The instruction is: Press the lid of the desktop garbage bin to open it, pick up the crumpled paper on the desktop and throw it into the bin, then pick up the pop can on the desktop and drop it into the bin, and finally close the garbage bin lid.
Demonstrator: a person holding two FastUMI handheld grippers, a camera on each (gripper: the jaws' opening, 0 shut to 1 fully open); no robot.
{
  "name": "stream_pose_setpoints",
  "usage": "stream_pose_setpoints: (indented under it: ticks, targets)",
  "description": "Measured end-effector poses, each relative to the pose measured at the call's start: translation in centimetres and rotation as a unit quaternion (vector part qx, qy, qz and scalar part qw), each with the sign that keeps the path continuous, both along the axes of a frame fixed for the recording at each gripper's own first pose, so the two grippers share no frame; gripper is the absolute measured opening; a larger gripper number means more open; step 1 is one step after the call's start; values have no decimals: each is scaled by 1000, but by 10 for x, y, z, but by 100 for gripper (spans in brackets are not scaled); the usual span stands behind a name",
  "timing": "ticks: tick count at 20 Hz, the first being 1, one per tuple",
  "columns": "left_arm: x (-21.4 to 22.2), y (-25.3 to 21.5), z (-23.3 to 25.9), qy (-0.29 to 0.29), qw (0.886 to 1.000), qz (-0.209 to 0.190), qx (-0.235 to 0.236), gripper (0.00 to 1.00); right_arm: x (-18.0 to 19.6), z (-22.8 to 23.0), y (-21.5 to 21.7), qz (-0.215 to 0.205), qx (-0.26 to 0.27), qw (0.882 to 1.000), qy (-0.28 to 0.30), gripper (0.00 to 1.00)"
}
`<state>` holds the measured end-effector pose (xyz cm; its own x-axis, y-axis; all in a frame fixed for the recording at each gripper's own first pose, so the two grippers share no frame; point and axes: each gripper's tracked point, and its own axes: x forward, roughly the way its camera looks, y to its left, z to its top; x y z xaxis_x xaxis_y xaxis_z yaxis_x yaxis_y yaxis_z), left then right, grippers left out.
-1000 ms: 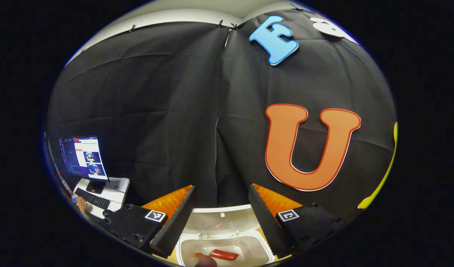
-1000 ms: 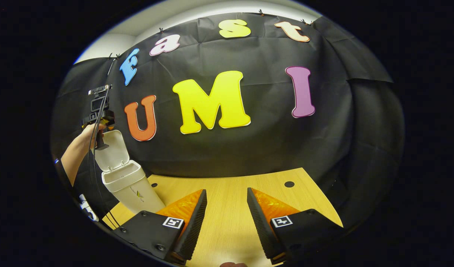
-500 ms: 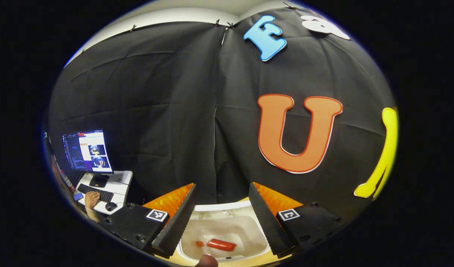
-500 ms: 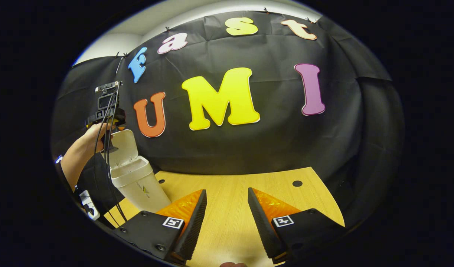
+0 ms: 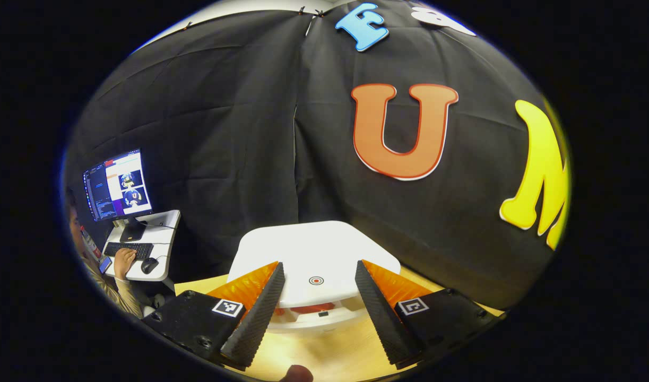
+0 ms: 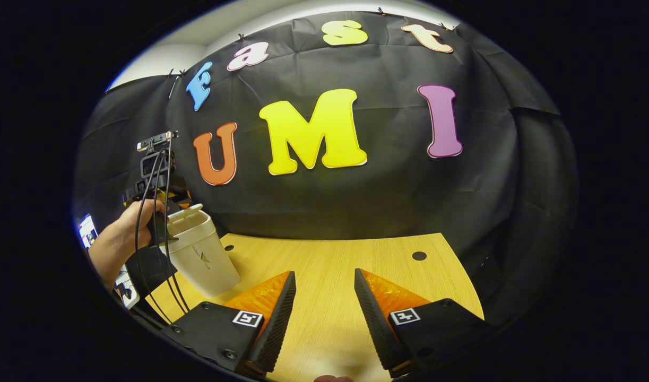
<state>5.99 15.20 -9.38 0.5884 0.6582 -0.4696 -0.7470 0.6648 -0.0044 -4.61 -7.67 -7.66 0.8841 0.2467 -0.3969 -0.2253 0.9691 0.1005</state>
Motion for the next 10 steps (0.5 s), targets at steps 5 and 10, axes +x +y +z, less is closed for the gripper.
stream_pose_setpoints:
  ticks: [5, 10]
  targets:
    - [-4, 2, -27, 8, 1000, 1, -3, 89, -4, -7, 1, 6, -9, 1000, 7, 72]
    - [-6, -4, -32, -12, 1000, 0, 6, 88, -3, -13, 6, 9, -5, 1000, 13, 72]
